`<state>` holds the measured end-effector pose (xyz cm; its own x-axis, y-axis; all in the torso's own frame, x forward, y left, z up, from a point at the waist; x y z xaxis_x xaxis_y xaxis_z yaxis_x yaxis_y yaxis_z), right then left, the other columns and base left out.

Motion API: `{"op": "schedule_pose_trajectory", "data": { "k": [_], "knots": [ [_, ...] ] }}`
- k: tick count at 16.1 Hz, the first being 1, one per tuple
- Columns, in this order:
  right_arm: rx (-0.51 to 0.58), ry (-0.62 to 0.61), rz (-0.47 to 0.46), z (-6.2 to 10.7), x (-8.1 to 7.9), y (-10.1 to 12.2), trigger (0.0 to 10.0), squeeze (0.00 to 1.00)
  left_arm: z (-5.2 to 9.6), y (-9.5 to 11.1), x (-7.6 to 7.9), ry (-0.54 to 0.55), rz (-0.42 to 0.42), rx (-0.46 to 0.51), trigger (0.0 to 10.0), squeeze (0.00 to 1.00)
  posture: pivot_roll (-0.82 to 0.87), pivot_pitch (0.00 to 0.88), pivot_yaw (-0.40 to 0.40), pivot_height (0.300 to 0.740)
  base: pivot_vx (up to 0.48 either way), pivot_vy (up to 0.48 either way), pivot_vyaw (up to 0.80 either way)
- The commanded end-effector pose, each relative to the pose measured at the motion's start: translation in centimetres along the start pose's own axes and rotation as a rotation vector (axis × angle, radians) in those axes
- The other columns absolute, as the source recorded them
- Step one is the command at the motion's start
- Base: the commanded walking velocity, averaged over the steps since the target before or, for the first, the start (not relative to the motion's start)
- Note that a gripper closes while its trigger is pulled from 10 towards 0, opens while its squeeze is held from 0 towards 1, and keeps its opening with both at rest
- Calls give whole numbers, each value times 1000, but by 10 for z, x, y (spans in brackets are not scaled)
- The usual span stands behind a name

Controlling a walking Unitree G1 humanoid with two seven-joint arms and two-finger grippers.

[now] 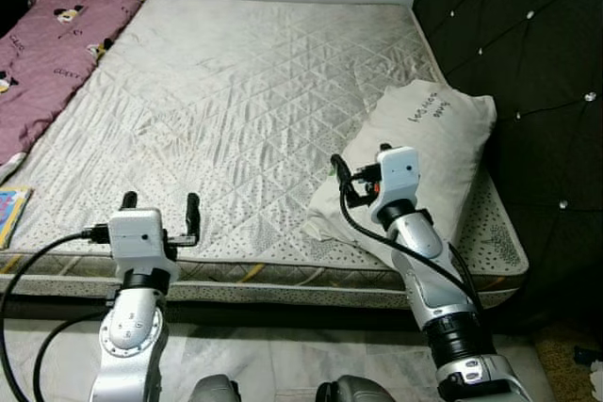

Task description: Clean up the room

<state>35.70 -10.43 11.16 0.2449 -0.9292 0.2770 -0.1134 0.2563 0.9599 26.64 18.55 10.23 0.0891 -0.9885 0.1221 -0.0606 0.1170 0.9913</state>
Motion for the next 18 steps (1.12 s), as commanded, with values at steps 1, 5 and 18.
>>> {"op": "schedule_pose_trajectory", "data": {
  "k": [1, 5, 18],
  "knots": [
    [-4, -5, -4, -1, -2, -2, 10000, 0, 0, -2, 0, 8, -8, -5, 10000, 0, -47, 30, -20, 740, 0, 0, 0],
    [-3, 2, 0, 2, -5, -3, 10000, 0, 5, -7, 3, 6, 3, -30, 10000, 0, -48, 55, -16, 740, 0, 0, 0],
    [-93, 113, 11, 37, -24, -37, 10000, 0, 35, -43, -27, 142, -48, -130, 10000, 0, -16, 93, -81, 740, 0, 0, 0]
  ]
}}
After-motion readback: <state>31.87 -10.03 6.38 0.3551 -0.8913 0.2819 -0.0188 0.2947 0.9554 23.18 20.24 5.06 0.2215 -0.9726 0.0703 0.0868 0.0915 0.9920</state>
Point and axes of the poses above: a point about 5 cm out from each wrist's last joint towards the gripper, its own z axis pointing back from the gripper into the wrist, its own y axis along the axis of the wrist's last joint, x = y × z, the point moved 4 cm from there along -z, pointing out of the wrist towards the gripper, and after that the axes turned 12 degrees about z, right-handed, at the moved point
